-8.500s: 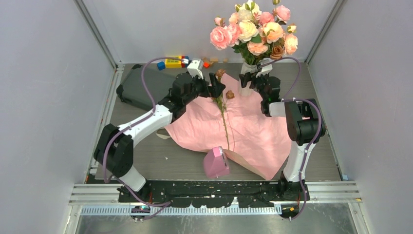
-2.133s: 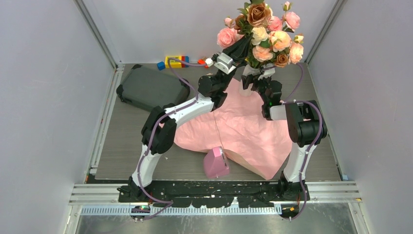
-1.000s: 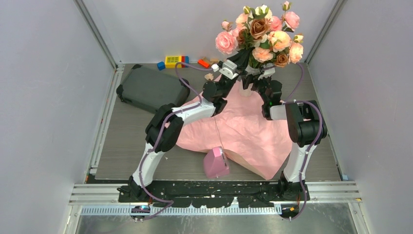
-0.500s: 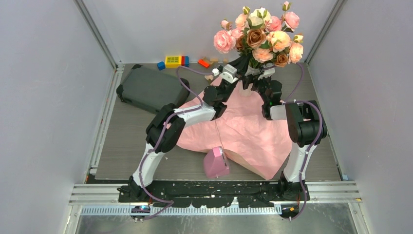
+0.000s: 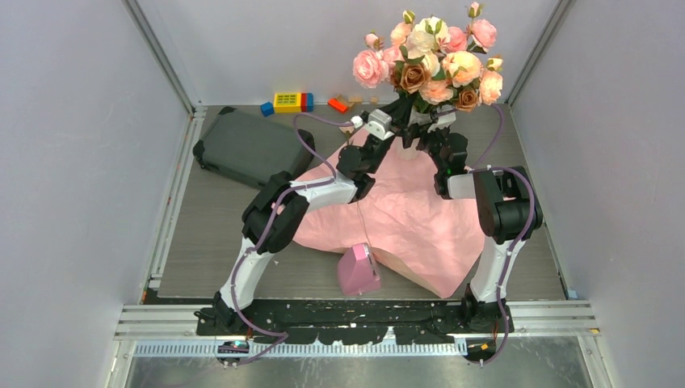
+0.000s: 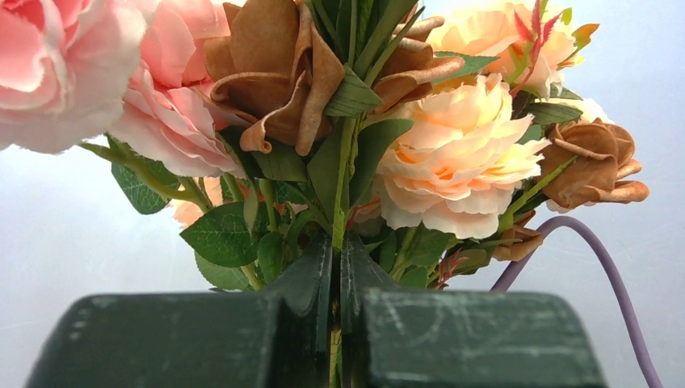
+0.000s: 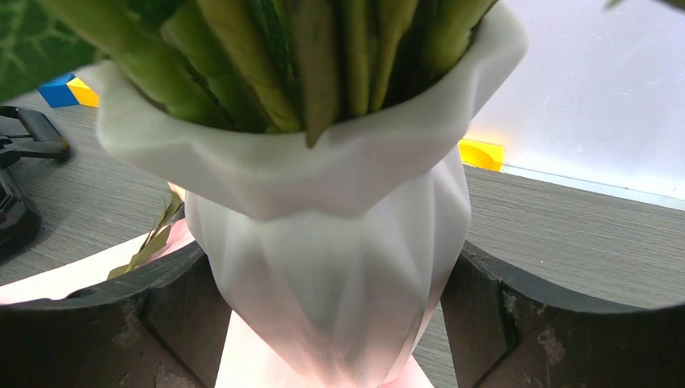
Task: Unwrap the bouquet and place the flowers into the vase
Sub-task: Insert the fake flower into the vase.
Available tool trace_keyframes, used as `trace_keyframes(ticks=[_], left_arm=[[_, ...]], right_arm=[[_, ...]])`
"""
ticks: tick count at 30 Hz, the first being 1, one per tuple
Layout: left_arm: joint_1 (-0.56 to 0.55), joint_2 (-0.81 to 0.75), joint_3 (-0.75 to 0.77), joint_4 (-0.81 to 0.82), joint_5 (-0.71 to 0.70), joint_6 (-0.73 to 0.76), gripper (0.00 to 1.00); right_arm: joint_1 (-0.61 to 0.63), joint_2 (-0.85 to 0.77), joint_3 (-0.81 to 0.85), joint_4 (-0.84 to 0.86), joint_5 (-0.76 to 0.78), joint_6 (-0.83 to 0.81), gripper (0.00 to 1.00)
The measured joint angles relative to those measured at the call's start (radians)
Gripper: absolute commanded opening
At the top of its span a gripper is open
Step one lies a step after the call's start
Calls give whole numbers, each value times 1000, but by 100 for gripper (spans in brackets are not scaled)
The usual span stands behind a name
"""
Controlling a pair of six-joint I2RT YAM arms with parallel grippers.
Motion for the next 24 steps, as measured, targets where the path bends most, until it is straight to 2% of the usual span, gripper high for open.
trace_keyframes(ticks=[22, 24], left_arm=[[-8, 0, -18, -21, -15, -8, 0], [-11, 0, -20, -21, -15, -6, 2]], right_arm=[[0, 0, 4, -7, 0, 0, 0], [0, 0, 4, -7, 0, 0, 0]])
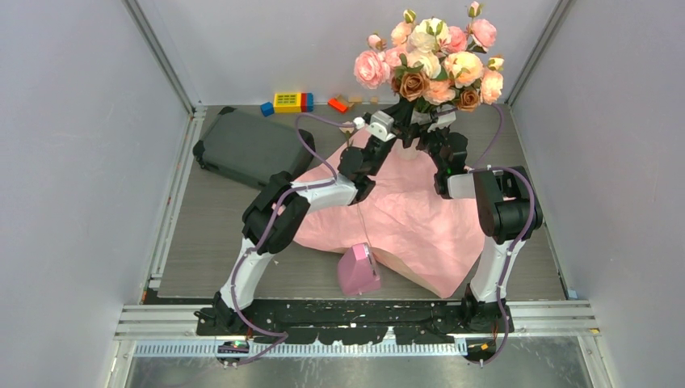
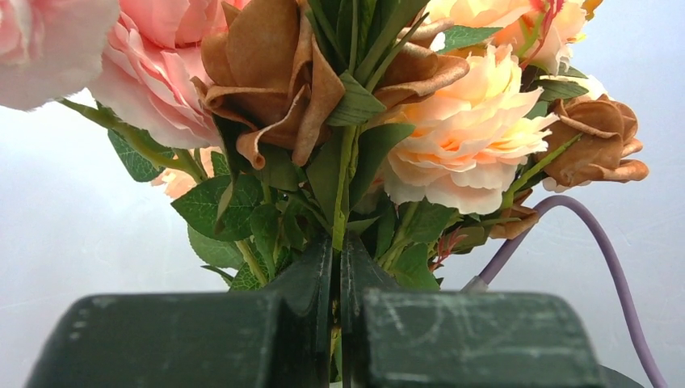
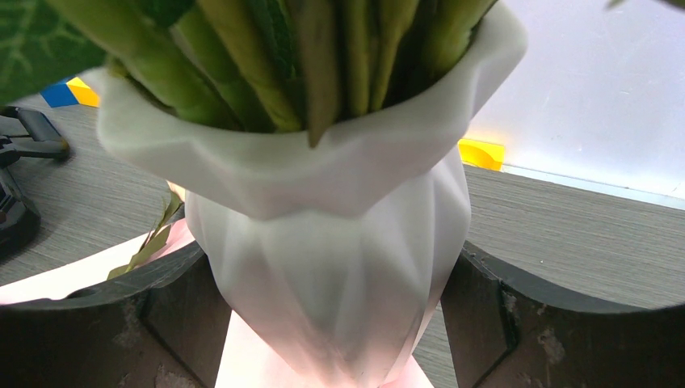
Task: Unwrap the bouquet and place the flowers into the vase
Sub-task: Insert the fake flower into the vase.
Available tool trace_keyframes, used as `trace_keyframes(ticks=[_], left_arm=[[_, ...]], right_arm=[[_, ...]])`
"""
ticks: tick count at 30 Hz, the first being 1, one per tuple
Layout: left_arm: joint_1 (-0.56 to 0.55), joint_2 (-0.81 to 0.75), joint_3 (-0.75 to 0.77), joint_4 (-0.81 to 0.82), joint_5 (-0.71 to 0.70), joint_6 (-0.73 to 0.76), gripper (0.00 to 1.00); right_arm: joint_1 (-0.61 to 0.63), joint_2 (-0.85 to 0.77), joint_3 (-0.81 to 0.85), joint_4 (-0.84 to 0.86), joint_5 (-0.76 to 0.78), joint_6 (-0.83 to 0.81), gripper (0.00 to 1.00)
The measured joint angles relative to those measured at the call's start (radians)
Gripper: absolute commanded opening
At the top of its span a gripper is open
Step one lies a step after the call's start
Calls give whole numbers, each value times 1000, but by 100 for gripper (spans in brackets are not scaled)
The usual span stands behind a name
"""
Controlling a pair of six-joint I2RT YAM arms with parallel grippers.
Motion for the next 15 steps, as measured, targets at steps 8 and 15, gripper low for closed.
trace_keyframes(ticks=[8, 15], left_arm=[[-2, -3, -48, -37, 0, 2, 22], [-6, -3, -99, -102, 0, 8, 34]], right_arm=[[0, 0, 0, 0, 0, 0, 0], [0, 0, 0, 0, 0, 0, 0]])
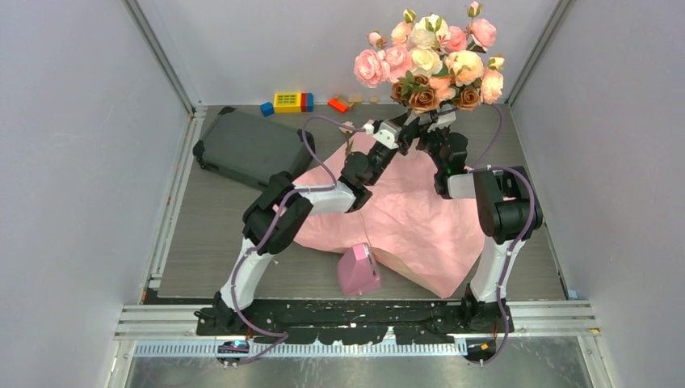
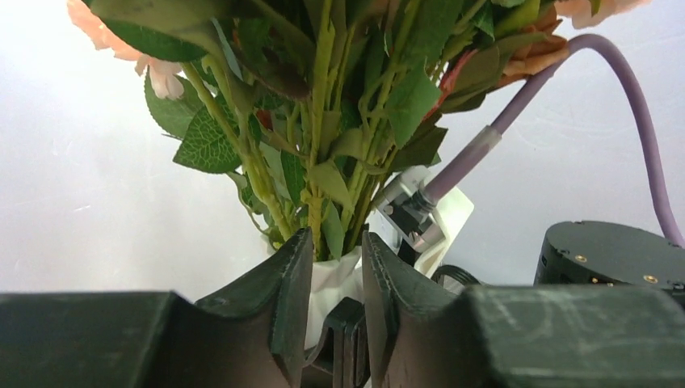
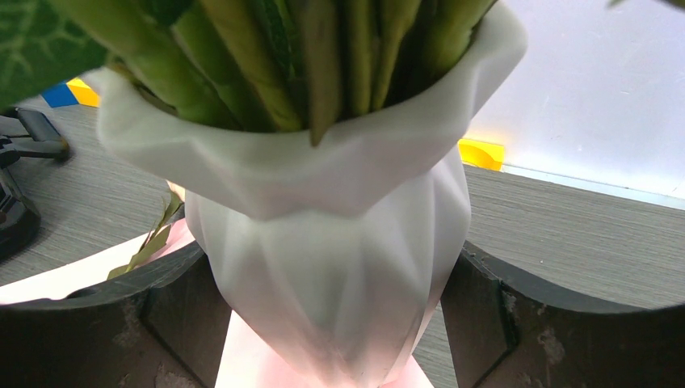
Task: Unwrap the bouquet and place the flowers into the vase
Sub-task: Insert the fake flower into the vase.
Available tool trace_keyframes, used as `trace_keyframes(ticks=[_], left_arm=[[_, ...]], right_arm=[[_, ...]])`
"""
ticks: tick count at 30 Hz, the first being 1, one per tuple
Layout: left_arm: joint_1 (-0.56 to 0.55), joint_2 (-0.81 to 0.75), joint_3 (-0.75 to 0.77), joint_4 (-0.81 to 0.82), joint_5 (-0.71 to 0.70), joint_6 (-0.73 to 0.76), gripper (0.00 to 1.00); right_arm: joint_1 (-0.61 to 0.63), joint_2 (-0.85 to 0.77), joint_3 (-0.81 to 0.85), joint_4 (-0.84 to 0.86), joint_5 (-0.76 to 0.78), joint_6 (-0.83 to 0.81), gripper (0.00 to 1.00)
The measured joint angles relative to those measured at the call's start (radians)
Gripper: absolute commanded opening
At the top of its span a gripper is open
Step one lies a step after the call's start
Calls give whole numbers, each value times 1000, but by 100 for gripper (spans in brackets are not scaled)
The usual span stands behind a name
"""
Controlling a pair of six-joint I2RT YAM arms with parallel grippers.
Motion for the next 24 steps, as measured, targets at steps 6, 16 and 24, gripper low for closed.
trace_keyframes(ticks=[6, 16, 24], left_arm=[[-1, -11, -52, -1, -2, 1, 48], [-2, -153, -259, -1, -60, 2, 73], [-2, -319, -446, -84, -152, 4, 75]], right_arm=[[0, 0, 0, 0, 0, 0, 0], [0, 0, 0, -1, 0, 0, 0], [0, 0, 0, -2, 0, 0, 0]])
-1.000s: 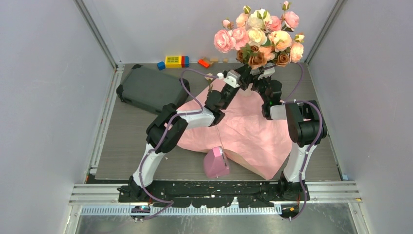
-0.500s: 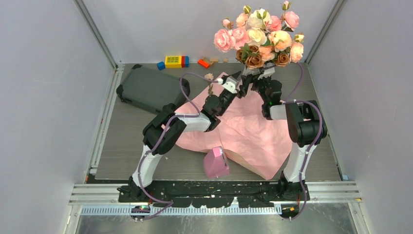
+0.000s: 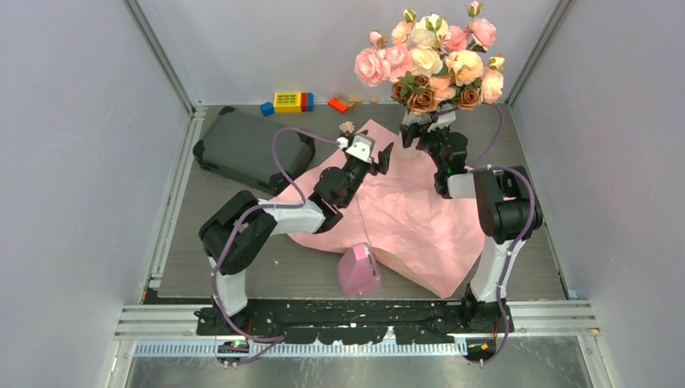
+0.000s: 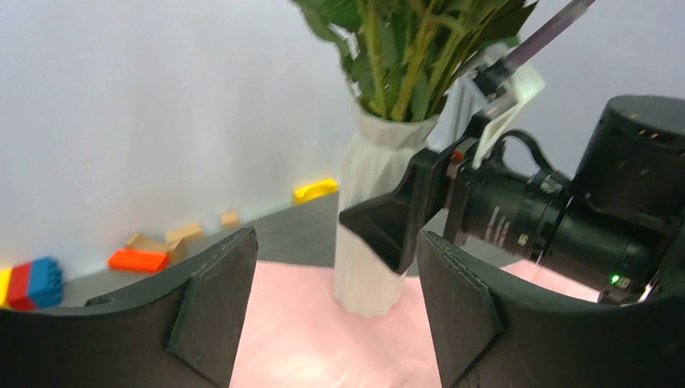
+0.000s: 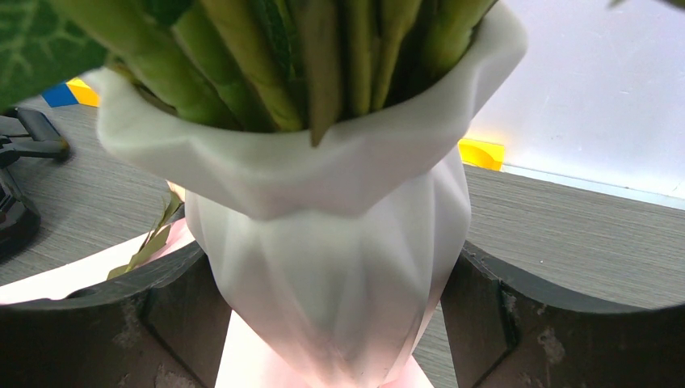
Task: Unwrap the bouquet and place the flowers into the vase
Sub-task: Insert the fake flower into the vase.
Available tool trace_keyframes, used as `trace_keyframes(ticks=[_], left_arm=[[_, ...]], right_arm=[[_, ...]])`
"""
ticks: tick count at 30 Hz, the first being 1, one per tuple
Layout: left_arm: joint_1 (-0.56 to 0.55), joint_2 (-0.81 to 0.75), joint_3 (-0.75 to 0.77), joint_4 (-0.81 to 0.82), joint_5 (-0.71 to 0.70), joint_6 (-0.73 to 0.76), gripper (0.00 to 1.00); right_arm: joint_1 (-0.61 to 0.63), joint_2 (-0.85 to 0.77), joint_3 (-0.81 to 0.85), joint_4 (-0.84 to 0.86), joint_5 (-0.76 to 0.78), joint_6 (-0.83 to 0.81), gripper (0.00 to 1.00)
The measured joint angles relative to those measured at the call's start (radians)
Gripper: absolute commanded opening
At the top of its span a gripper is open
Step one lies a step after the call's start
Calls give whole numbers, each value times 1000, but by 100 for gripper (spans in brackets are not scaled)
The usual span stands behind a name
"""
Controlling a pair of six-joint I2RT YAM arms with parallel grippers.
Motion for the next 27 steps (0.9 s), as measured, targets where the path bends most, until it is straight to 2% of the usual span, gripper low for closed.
trace_keyframes(ticks=[7, 13, 18, 27], left_arm=[[0, -175, -98, -242, -118, -36, 76], [19, -290, -99, -516, -173, -160, 68], [88, -254, 82, -870, -134, -277, 61], [233, -77, 379, -1209, 4, -451, 54]], right_arm=[[2, 0, 6, -13, 1, -5, 0], [5, 0, 6, -14, 1, -11, 0], [6, -1, 10, -23, 2, -15, 0], [17, -2, 21, -48, 16, -31, 0]])
